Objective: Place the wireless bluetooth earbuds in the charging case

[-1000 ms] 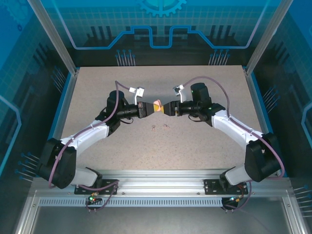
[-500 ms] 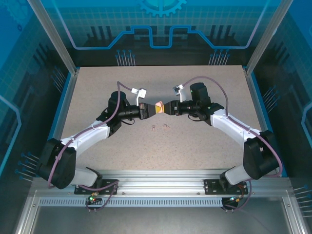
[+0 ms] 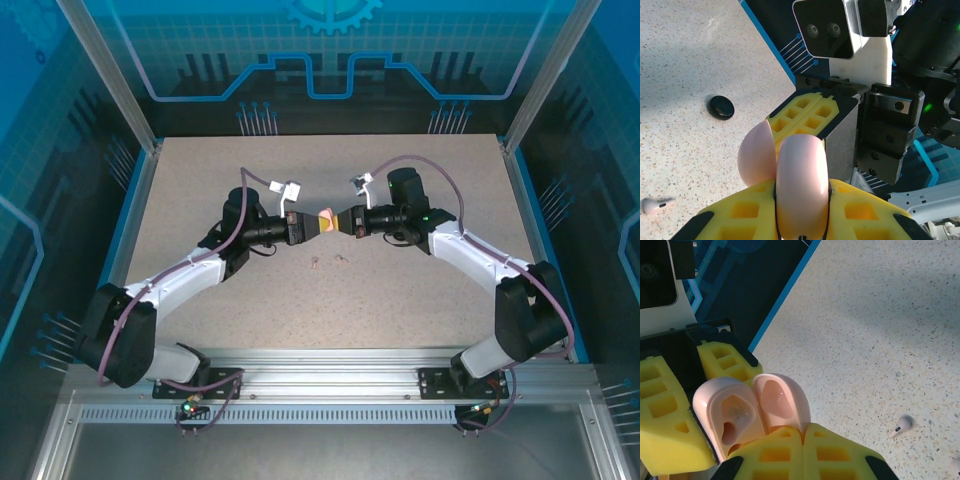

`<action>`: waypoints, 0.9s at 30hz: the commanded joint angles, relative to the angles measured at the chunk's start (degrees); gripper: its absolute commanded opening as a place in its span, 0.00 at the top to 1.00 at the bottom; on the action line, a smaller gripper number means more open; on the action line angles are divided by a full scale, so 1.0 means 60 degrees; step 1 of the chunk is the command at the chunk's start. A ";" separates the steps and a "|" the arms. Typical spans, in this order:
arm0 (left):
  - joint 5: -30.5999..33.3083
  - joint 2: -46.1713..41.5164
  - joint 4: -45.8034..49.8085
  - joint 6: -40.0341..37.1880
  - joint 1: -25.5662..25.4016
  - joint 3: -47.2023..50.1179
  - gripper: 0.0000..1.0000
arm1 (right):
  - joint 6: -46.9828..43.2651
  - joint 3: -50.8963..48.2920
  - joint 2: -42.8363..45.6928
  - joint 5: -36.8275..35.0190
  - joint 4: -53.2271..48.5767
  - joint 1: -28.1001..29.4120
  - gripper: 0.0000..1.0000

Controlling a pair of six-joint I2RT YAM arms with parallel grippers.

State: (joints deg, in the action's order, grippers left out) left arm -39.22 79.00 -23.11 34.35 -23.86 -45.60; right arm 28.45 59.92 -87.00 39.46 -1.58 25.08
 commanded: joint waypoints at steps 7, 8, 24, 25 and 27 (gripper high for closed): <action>0.1160 -0.0548 0.1225 -0.0919 -0.0083 -0.0626 0.08 | -0.1065 0.1012 -0.0030 -0.1846 -0.2142 -0.0129 1.00; 0.1183 -0.0610 0.1570 -0.1186 -0.0035 -0.0783 0.05 | -0.1293 0.1167 -0.0046 -0.2132 -0.2483 -0.0141 1.00; -0.1334 0.1404 0.9234 -0.6250 0.0315 -0.5433 0.05 | -0.5445 0.2288 0.0520 -0.4333 -0.5059 0.0053 1.00; -0.1433 0.1585 0.9558 -0.6482 0.0314 -0.5629 0.08 | -0.5533 0.2289 0.0554 -0.4220 -0.5102 0.0053 1.00; -0.1588 0.1883 0.9963 -0.6819 0.0318 -0.5871 0.12 | -0.5647 0.2323 0.0571 -0.4018 -0.5203 0.0053 1.00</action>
State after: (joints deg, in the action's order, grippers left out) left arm -44.10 88.18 26.37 0.84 -22.11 -78.08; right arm -1.48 71.72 -85.38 14.00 -30.02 24.86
